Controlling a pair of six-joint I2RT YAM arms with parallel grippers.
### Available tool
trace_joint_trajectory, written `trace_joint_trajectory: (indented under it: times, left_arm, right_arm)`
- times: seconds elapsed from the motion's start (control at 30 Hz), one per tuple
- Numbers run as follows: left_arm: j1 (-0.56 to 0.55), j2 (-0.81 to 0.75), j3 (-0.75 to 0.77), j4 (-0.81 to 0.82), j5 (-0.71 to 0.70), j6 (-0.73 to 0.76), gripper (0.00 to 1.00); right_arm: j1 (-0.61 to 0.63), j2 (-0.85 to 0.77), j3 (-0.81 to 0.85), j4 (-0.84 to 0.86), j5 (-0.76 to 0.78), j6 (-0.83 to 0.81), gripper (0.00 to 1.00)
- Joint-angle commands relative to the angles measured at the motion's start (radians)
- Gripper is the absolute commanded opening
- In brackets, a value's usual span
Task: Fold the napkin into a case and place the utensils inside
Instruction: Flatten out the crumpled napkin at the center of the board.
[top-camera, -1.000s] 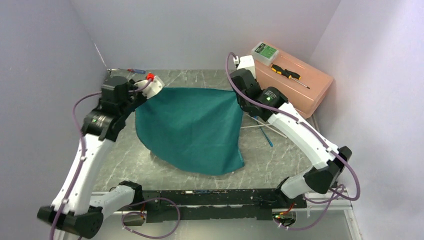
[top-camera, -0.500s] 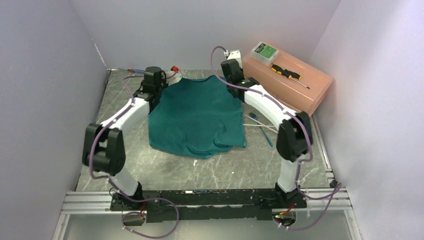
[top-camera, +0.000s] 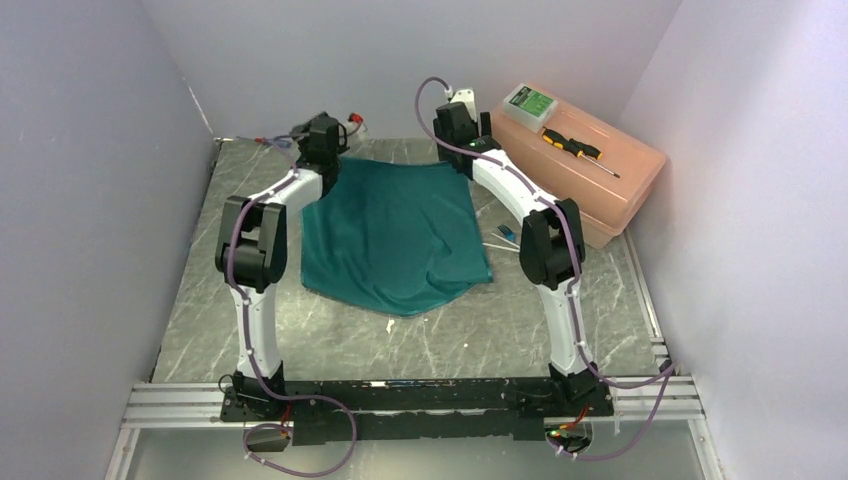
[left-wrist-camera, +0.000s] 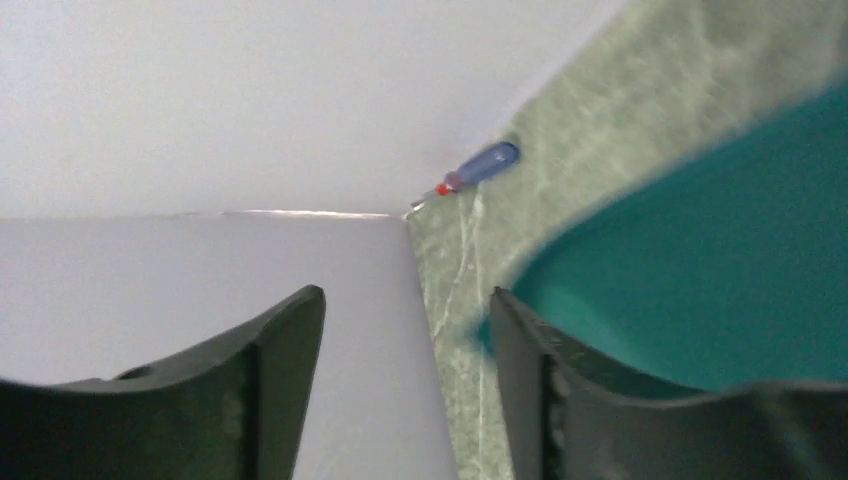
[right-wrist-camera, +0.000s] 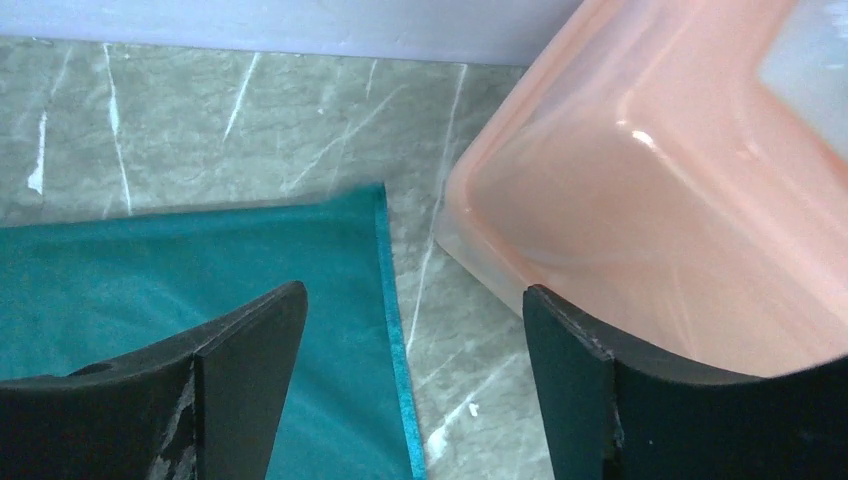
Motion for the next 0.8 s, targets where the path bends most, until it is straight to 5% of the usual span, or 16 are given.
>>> trace_joint_trajectory:
  times: [0.0, 0.07, 0.37, 0.53, 0.77]
  left_arm:
    - [0.020, -0.063, 0.113, -0.071, -0.038, -0.096, 0.78]
    - [0.011, -0.154, 0.065, -0.214, 0.056, -0.194, 0.94]
    - [-0.013, -0.579, -0.178, -0.891, 0.608, -0.417, 0.94]
    - [-0.031, -0.698, -0.425, -0.942, 0.670, -0.442, 0.85]
    - [-0.043, -0.673, -0.603, -0.820, 0.673, -0.481, 0.86]
  right_arm:
    - [0.019, -0.127, -0.027, -0.024, 0.037, 0.064, 0.84]
    - [0.047, -0.244, -0.208, 0.042, 0.036, 0.069, 0.84]
    - [0.269, -0.615, -0.743, 0.055, -0.061, 0.232, 0.77]
    - [0.360, -0.715, -0.913, 0.098, -0.148, 0.311, 0.73]
    - [0.368, -0.690, -1.026, 0.191, -0.300, 0.392, 0.74]
